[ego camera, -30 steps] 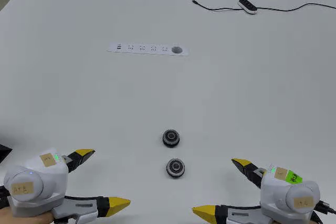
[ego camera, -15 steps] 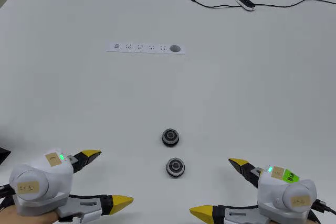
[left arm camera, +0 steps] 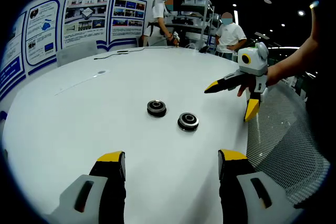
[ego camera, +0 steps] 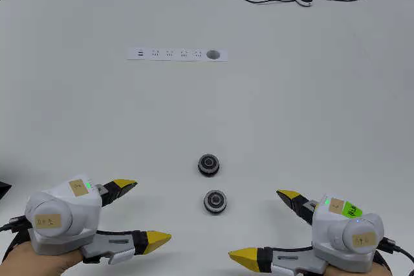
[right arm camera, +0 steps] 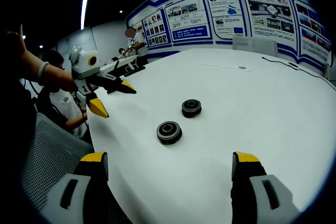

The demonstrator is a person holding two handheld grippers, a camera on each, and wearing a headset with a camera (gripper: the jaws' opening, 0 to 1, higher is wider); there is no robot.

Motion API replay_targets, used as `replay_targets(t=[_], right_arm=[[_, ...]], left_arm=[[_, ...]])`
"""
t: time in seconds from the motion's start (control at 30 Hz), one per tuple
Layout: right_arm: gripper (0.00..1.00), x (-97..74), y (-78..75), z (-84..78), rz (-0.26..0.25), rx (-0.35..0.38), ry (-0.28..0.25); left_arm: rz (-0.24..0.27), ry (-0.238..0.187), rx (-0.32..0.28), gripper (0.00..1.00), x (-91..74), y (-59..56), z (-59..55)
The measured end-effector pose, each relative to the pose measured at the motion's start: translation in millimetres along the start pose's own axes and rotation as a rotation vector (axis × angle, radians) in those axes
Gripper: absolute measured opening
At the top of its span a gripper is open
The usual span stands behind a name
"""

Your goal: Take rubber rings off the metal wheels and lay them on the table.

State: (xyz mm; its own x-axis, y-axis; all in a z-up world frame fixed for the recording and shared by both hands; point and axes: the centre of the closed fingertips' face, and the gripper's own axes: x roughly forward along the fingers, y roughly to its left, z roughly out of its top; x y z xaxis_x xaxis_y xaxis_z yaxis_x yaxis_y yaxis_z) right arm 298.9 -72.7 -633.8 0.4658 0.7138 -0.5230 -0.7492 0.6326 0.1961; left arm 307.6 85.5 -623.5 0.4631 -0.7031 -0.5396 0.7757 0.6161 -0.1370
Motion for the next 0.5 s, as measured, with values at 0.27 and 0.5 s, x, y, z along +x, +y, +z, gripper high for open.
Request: replay_targets(t=[0.27, 0.5], right_arm=[[0.99, 4.5, 5.6, 1.3, 0.014, 0.007, -0.003], [0.99, 7.5, 8.2, 0.5, 0.022, 0.018, -0.003]], left_arm=[[-0.021, 0.003, 0.017, 0.69, 8.2, -4.0, 5.3], [-0.044, 0.009, 0.037, 0.66, 15.5, -8.6, 9.9]])
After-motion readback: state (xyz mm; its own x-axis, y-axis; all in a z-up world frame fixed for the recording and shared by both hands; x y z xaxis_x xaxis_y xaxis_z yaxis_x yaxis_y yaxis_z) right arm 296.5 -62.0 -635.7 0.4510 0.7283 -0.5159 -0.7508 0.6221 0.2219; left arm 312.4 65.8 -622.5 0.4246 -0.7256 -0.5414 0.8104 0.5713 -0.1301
